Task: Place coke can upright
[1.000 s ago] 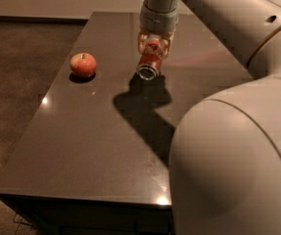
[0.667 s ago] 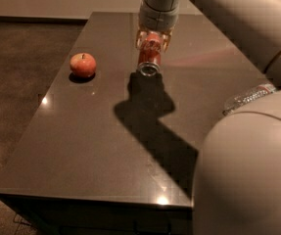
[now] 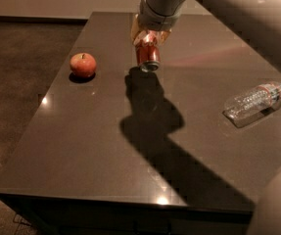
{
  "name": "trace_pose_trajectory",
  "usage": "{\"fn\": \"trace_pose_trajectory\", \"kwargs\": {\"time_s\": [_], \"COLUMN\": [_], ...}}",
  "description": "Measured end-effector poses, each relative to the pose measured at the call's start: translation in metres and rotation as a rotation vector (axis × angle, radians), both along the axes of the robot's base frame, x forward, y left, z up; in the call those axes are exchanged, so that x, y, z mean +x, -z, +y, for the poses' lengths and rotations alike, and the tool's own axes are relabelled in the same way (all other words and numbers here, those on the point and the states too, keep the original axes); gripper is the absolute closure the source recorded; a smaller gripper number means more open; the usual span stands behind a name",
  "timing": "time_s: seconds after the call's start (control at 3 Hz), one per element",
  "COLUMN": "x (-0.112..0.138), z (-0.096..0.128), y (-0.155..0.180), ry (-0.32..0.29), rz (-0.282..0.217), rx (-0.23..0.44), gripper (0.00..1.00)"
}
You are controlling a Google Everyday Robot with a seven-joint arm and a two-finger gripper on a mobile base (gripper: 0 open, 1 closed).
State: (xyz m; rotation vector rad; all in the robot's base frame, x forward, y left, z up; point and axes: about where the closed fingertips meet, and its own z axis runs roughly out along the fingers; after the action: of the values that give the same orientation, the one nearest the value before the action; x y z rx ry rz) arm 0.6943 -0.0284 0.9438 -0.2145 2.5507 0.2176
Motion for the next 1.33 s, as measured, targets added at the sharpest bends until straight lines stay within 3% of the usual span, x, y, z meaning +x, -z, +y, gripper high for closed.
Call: {"fn": "trace_pose_trajectory", "kwargs": {"time_s": [0.67,1.33], "x": [-0.007,-0.013], "z": [0.005,-0.003], "y": [-0.013,-0.019], "ry": [-0.163,-0.299], "rz": [-0.230,-0.377], "rx": [0.028,0.082], "gripper": [1.00,1.00]}}
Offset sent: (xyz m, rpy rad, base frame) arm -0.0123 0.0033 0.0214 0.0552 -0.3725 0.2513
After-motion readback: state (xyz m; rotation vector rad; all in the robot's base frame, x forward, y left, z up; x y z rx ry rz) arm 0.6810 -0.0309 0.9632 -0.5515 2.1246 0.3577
